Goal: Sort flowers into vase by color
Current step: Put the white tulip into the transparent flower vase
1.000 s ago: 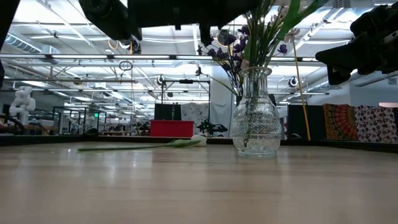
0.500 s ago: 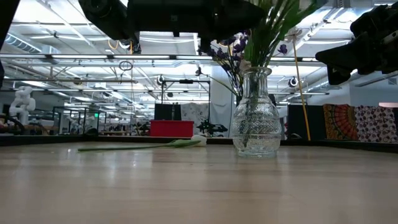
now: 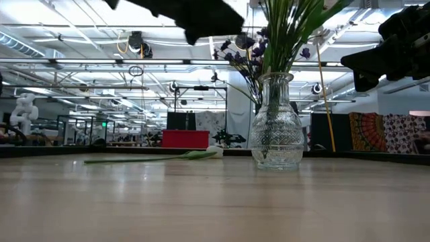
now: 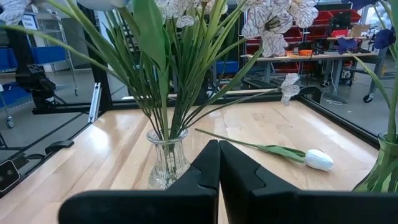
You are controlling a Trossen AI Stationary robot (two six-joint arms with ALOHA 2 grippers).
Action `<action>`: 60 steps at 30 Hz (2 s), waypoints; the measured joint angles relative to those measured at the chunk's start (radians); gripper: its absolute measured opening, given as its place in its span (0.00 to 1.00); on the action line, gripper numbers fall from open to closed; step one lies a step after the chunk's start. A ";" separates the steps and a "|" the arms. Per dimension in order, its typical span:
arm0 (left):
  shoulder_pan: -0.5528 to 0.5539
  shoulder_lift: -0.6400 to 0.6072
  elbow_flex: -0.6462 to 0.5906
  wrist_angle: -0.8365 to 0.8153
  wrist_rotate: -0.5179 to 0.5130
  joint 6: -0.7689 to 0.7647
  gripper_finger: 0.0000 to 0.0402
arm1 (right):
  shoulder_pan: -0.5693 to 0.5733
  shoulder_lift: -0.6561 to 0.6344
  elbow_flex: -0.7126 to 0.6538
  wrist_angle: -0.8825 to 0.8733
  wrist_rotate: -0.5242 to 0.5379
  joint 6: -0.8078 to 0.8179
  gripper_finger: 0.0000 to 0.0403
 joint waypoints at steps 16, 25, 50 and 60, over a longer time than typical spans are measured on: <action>0.315 -0.041 -0.016 -0.620 0.000 -0.390 0.32 | 0.000 0.000 0.000 0.000 0.000 0.000 0.00; 0.388 0.171 0.127 -0.714 0.072 -0.289 0.32 | 0.000 0.000 0.000 0.000 0.000 0.000 0.00; 0.452 0.443 0.297 -0.878 0.148 -0.288 0.03 | 0.000 0.000 0.000 -0.001 0.000 0.000 0.00; 0.283 0.098 0.273 -0.955 0.114 -0.426 0.01 | 0.000 0.000 0.000 -0.001 0.000 0.000 0.00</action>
